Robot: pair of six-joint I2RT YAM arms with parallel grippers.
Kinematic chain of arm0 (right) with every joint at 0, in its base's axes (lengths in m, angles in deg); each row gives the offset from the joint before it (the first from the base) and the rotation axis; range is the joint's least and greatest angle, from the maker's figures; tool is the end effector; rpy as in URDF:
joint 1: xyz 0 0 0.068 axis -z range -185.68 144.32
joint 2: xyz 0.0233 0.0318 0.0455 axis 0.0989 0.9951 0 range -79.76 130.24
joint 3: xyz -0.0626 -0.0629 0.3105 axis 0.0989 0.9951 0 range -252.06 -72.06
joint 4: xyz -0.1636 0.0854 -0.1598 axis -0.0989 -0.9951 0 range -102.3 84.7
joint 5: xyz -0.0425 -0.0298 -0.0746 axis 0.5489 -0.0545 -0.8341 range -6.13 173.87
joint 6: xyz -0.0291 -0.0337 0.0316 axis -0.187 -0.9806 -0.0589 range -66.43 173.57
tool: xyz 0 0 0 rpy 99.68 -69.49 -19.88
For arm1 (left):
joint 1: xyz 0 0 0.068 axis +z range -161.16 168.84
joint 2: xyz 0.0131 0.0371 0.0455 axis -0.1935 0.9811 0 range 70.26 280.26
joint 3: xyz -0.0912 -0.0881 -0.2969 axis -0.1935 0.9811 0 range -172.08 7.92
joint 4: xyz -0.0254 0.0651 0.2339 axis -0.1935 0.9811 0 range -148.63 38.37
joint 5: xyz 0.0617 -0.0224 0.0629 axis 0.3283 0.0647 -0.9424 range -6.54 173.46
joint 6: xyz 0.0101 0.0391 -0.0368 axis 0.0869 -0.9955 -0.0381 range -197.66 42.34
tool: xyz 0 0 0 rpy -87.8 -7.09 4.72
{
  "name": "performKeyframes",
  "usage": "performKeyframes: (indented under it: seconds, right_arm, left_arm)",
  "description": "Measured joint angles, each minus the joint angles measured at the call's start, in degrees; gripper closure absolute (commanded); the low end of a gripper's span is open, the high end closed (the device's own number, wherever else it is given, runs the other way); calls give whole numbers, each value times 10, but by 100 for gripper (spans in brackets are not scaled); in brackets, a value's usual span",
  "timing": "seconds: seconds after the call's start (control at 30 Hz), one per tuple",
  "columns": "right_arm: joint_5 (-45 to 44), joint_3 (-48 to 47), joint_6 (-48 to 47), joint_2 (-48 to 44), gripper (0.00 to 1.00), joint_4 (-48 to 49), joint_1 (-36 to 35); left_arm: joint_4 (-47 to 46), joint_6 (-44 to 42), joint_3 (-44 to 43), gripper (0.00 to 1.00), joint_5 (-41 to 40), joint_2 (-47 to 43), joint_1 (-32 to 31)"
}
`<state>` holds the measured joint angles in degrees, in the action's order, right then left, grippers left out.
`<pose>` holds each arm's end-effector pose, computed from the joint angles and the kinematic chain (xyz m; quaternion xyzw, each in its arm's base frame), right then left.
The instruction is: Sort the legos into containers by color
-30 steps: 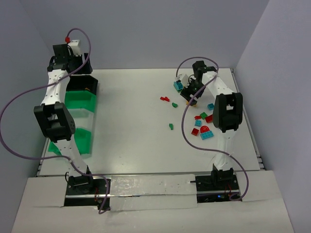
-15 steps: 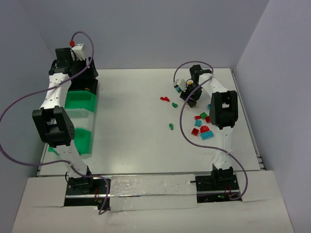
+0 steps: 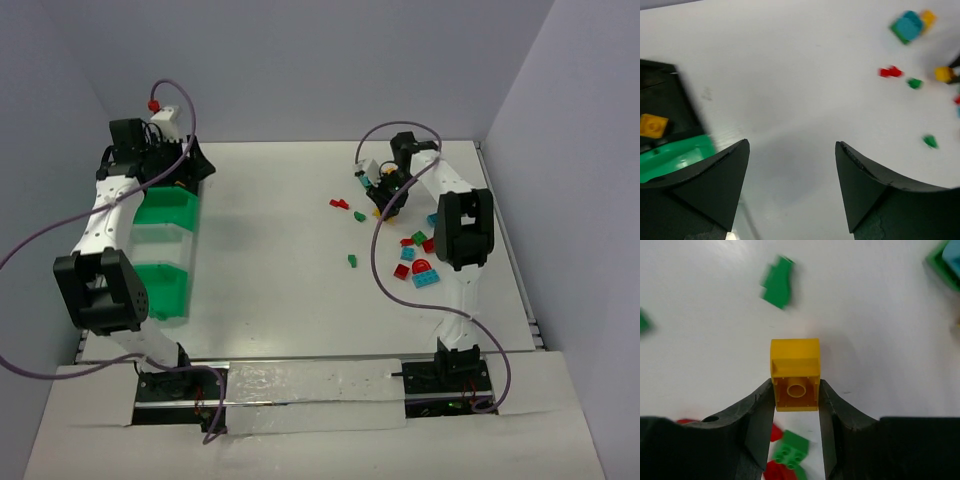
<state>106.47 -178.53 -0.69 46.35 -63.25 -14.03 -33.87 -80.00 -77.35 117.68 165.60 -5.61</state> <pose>0.4556 0.0813 0.2436 -0.5247 0.8219 0.1381 0.1735 0.3687 0.0151 0.3874 0.1124 0.8506 -0.2298 0.4595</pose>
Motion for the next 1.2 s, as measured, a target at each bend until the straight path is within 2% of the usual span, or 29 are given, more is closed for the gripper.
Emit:
performKeyframes:
  seconds: [0.13, 0.23, 0.43, 0.6, 1.0, 1.2]
  right_arm:
    - [151, -20, 48, -73, 78, -38, -10]
    - [238, -21, 86, -138, 79, -39, -39]
    - [334, 24, 171, -234, 79, 10, -172]
    - [360, 26, 207, -235, 79, 22, -228]
    - [374, 26, 234, -223, 79, 25, -234]
    - [384, 24, 234, -215, 79, 20, -236]
  left_arm:
    - [-62, 32, 92, 22, 120, -90, -11]
    - [-108, 53, 142, 23, 178, -140, -45]
    - [-154, 88, 195, 24, 257, -176, -139]
    - [-167, 108, 210, 25, 289, -177, -173]
    - [-179, 118, 216, 23, 349, -177, -222]
    - [-177, 113, 216, 29, 349, -175, -239]
